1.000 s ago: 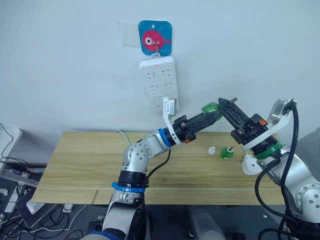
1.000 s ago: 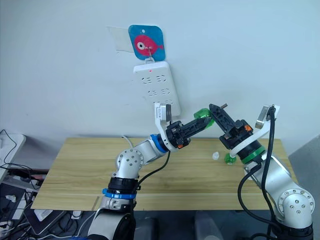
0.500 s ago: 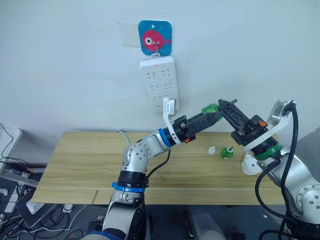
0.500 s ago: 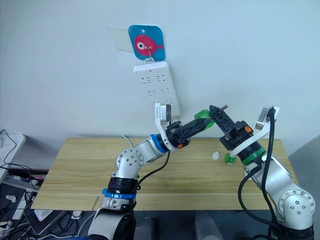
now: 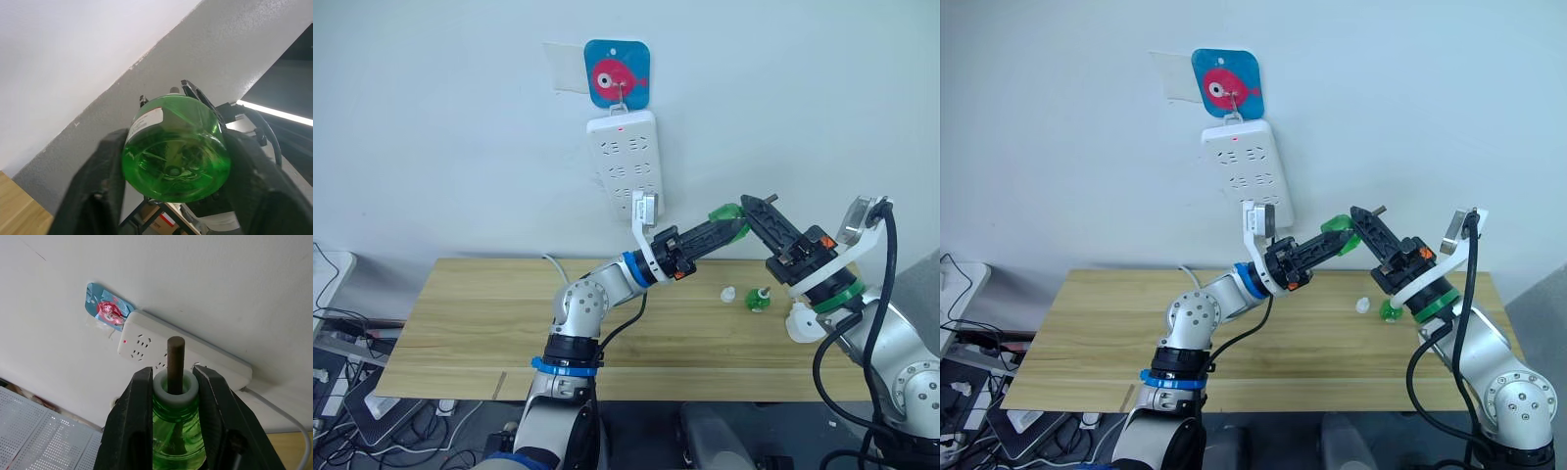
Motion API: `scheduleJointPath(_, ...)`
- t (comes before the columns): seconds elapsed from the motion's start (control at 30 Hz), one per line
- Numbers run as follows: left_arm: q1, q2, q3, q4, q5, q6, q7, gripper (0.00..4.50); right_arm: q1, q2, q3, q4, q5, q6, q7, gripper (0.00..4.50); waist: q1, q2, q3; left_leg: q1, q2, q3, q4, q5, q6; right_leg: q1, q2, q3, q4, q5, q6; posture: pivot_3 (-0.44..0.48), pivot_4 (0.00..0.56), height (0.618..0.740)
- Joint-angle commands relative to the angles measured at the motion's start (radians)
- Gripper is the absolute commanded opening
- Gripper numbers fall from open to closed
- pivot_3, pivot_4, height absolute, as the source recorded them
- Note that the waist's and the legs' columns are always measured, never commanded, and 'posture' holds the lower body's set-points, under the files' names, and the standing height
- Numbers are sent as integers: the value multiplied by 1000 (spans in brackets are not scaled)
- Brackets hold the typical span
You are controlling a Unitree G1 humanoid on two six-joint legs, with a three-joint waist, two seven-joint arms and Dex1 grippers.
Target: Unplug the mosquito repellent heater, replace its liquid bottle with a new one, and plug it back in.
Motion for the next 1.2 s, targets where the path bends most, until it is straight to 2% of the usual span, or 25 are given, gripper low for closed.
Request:
scheduleJointPath(0.03, -1, -9, -5, -44, -24, -4, 1, 2297, -5, 3, 3, -36, -5, -12, 18, 870, 0, 0, 0, 0, 0, 0, 0, 0, 0, 0, 0, 0, 0, 0, 0, -133, 132, 740)
scheduleJointPath(0.23, -10, -2, -6, -32, -15, -8, 3, 2297, 2, -7, 14, -39, -13, 1, 11, 870, 0, 0, 0, 0, 0, 0, 0, 0, 0, 0, 0, 0, 0, 0, 0, -135, 134, 740)
scheduleJointPath(0.47, -38, 45, 10, 5, -21, 2, -33, 2297, 79, -142, -40, -57, 90, 62, 47, 3251, 0, 0, 0, 0, 0, 0, 0, 0, 1, 0, 0, 0, 0, 0, 0, -137, 144, 740)
scheduleJointPath(0.57, -48, 86, -1, 18, -13, 14, -79, 2297, 193, -279, -136, -50, 179, 148, 129, 4346, 3, 0, 0, 0, 0, 0, 0, -2, 3, 0, 0, 0, -1, 0, 0, -138, 150, 740)
scheduleJointPath(0.6, -54, 106, -7, 26, -8, 18, -104, 2297, 245, -345, -181, -32, 191, 202, 175, 4476, 3, 0, 0, -1, 0, 0, 0, -2, 3, 0, 0, 0, -1, 0, 0, -138, 150, 740)
scheduleJointPath(0.73, -76, 167, -32, 49, 8, 26, -183, 2297, 385, -570, -306, 66, 102, 388, 346, 4476, 1, 0, 0, 0, 0, 1, 0, -2, 3, 1, 0, 0, -3, 0, 1, -137, 159, 740)
scheduleJointPath(0.83, -83, 200, -57, 55, 28, 23, -237, 2297, 407, -660, -334, 145, -6, 455, 435, 4476, 0, 0, 0, 1, 0, 2, 0, -2, 3, 1, 1, 1, -4, 0, 2, -139, 163, 740)
scheduleJointPath(0.9, -90, 228, -75, 66, 39, 24, -284, 2297, 385, -756, -279, 240, -203, 487, 495, 4476, 0, 0, 0, 1, 0, 3, 0, -2, 3, 2, 1, 1, -5, 0, 2, -140, 166, 740)
scheduleJointPath(0.97, -97, 250, -91, 81, 55, 17, -322, 2297, 323, -831, -164, 346, -408, 488, 529, 4476, -1, 0, 0, 1, 0, 4, 0, -2, 3, 1, 1, 2, -5, -1, 3, -136, 168, 740)
scheduleJointPath(1.03, -98, 252, -100, 90, 73, -2, -333, 2297, 241, -832, -72, 423, -499, 509, 553, 4476, 1, 0, 0, 1, 0, 4, 0, -2, 3, 1, 1, 2, -6, -1, 4, -129, 169, 740)
scheduleJointPath(1.2, -66, 237, -102, 44, 72, 1, -318, 2297, 29, -733, 70, 630, -682, 616, 533, 4476, 4, -1, 1, -1, 1, 4, 0, -2, 3, 1, 0, 2, -7, 0, 2, -99, 178, 740)
